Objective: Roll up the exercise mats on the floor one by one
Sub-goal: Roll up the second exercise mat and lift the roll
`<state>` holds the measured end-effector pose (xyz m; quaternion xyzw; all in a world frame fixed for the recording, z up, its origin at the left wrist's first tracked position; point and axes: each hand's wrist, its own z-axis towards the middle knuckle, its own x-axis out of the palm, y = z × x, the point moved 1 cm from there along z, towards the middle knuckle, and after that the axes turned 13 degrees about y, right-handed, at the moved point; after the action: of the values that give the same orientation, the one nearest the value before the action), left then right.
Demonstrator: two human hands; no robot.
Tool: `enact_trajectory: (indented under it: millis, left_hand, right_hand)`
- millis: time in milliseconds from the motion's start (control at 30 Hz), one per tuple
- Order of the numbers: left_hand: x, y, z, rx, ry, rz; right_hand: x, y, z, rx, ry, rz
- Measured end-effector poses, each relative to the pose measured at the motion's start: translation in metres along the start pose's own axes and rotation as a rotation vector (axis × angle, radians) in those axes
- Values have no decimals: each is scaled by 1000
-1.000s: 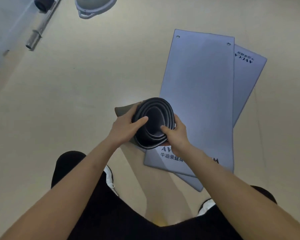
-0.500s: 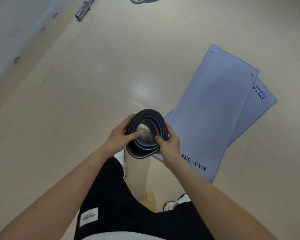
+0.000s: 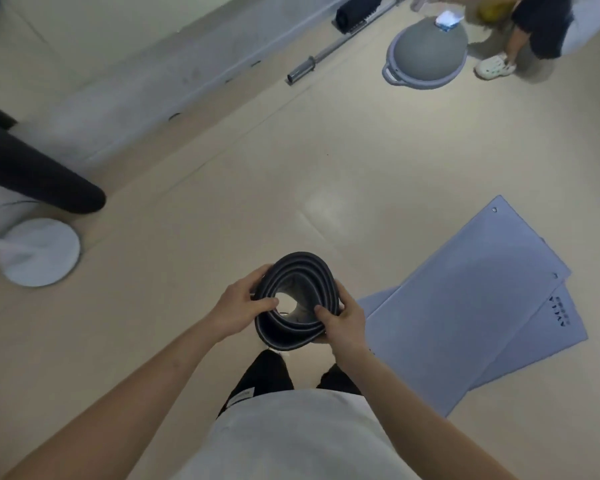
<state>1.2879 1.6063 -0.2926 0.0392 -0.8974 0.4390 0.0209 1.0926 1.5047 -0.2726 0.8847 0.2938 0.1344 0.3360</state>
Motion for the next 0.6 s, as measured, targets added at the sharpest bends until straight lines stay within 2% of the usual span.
enact_trajectory:
  millis: [300,433,600]
  left_hand:
    - [-121,-32,-23,92,-285,-116]
    - [-188,-41,-8,96,-403,-187]
    - [-274,-47,15,46,-492,-199]
  right_hand:
    - [104,91,77,-180,161,-187]
    - [152,140,135,-185,262,-216]
    - [216,198,220,-173,356,-427]
